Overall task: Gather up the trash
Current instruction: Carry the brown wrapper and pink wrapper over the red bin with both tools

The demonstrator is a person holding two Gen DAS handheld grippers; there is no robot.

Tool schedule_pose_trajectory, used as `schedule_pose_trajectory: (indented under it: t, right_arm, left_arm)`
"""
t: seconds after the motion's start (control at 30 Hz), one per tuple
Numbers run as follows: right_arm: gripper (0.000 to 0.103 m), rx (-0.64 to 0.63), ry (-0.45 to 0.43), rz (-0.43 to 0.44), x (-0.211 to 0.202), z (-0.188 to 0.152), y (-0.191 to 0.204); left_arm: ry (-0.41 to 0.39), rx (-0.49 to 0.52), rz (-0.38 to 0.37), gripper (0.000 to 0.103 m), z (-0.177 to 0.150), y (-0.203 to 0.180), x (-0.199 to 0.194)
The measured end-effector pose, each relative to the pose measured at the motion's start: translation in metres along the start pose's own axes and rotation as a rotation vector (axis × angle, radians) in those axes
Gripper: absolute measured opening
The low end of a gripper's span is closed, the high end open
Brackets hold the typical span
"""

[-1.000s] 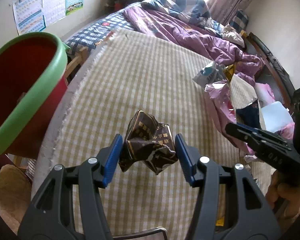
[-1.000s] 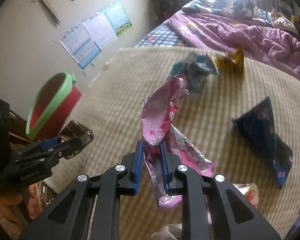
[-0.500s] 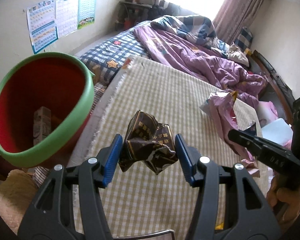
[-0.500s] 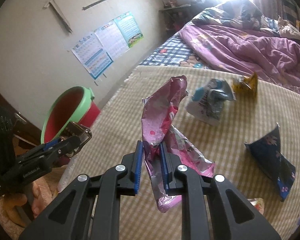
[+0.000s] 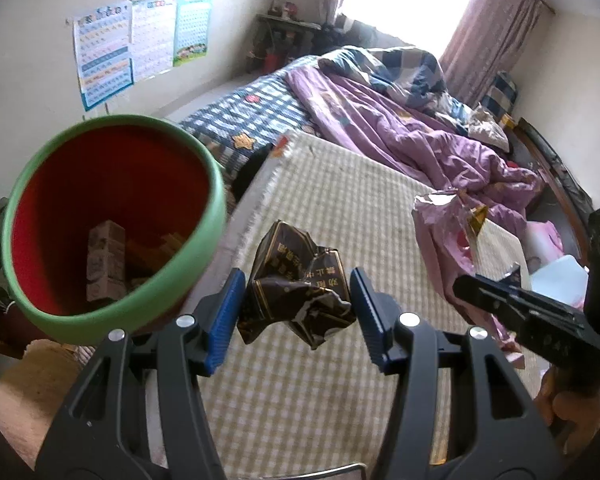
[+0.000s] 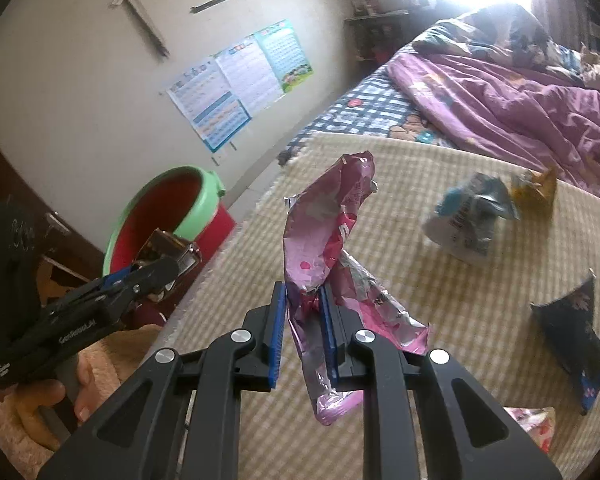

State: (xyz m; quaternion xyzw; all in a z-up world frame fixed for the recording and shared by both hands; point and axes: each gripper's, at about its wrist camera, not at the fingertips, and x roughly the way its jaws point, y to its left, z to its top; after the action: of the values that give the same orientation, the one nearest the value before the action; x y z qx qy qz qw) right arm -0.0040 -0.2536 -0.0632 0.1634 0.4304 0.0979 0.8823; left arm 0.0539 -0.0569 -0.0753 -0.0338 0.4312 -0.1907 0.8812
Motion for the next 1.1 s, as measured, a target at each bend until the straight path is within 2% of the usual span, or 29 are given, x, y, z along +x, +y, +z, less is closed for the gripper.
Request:
schedule_pose_trajectory:
  t: [0.43,0.77,1.1]
  right_arm:
    - [0.017,-0.081,0.019,0.071,0.018,0.012,0.036]
    - [0.018,-0.134,0.027,0.104,0.028,0.018,0.057]
    - [0.018,-0.176,0.033,0.164,0.044,0.030,0.084]
  left_arm:
    - [-0.063,-0.064,0.067,0.052,0.014,0.038,-0.017]
    - [-0.081,-0.095,0.102,0.052,0.016,0.057,-0.023]
    - [-0.124,-0.147,0.184,0.052,0.021,0.093,-0.038]
